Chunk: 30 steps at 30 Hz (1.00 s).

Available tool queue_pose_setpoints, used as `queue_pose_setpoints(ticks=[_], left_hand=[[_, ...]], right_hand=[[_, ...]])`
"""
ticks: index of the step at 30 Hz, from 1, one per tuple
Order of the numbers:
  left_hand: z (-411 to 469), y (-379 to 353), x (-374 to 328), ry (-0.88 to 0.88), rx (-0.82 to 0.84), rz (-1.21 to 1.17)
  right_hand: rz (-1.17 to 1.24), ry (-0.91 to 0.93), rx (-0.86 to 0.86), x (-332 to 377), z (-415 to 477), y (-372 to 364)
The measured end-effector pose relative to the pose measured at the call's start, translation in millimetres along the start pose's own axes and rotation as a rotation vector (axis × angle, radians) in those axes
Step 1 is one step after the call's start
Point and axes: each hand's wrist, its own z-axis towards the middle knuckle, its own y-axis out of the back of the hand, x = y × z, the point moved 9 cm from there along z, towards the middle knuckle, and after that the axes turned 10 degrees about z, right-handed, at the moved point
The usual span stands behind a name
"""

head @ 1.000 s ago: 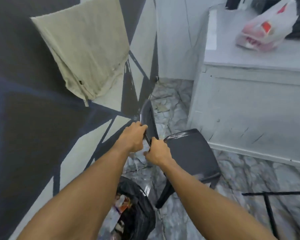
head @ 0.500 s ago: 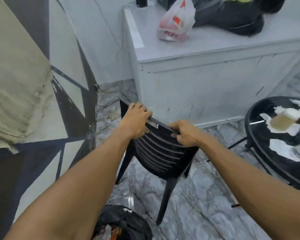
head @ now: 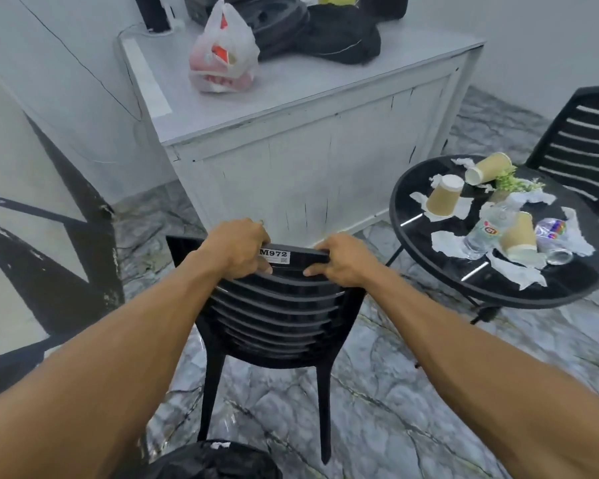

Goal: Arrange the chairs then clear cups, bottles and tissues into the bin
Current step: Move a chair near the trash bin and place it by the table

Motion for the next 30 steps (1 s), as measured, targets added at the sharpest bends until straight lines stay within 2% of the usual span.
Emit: queue_pose_setpoints(ticks=[4, 8, 14, 17, 20, 22, 26, 30], left_hand=[[14.9, 28.7, -41.9, -0.126, -0.042, 0.049], [15.9, 34.5, -78.2, -0.292, -0.08, 0.093], [-5.4, 1.6, -118.7, -0.509, -0.117, 0.147], [-7.6, -25.9, -130.2, -0.569, -0.151, 0.144], [-7.0, -69.5, -139.5, -0.566, -0.087, 0.159], [-0.5, -86.7, -132.7, -0.547, -0.107, 0.159], [15.7, -96.6, -100.6, -0.455, -0.111, 0.253], [22.5, -100.9, -101.7, -0.47, -0.099, 0.362]], right_hand=[[0.109, -0.082, -0.152, -27.3, -41.7, 22.0], [0.046, -0.102, -0.349, -27.8, -96.1, 31.1], [-0.13, -0.216, -0.526, -32.0, -159.3, -2.9], [-0.139, -0.273, -0.556, -47.0, -166.7, -34.9], [-0.117, -0.35, -0.535, -65.8, -167.7, -77.2], [-0.104, -0.396, -0.542, -72.0, -160.1, -95.9], [-0.098, -0.41, -0.524, -60.4, -126.1, -101.8], [-0.117, -0.369, -0.525, -65.3, -121.7, -101.5]])
